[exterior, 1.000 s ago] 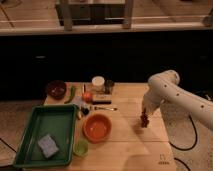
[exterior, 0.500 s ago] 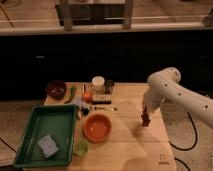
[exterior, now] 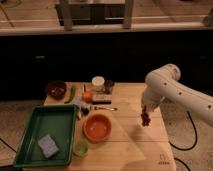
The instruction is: Place grapes in red bowl
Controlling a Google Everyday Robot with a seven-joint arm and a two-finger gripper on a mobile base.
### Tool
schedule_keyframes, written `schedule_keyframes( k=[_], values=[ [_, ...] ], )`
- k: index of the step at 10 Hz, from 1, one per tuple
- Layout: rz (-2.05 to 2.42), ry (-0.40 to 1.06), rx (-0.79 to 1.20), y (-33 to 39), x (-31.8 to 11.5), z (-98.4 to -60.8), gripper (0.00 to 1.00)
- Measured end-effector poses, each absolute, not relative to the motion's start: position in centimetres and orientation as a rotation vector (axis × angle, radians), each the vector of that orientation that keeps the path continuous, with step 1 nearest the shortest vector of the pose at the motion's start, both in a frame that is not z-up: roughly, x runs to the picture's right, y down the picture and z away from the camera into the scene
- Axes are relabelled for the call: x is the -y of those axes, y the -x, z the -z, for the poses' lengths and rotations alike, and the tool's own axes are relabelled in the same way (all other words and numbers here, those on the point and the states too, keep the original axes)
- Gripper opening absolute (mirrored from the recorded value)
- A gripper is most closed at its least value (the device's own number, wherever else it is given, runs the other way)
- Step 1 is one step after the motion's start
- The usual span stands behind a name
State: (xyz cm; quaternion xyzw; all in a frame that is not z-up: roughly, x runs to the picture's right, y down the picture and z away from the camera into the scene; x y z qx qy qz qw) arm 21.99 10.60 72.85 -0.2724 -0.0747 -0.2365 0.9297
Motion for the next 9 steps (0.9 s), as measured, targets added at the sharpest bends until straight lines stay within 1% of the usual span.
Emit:
schedule_keyframes(
  k=[7,9],
  values=[
    [0.569,0.534,0.16,-19.4,-10.1,-69.6,0.01],
    [0.606,0.526,0.176,-17.4,-10.3,-68.8,0.01]
  ],
)
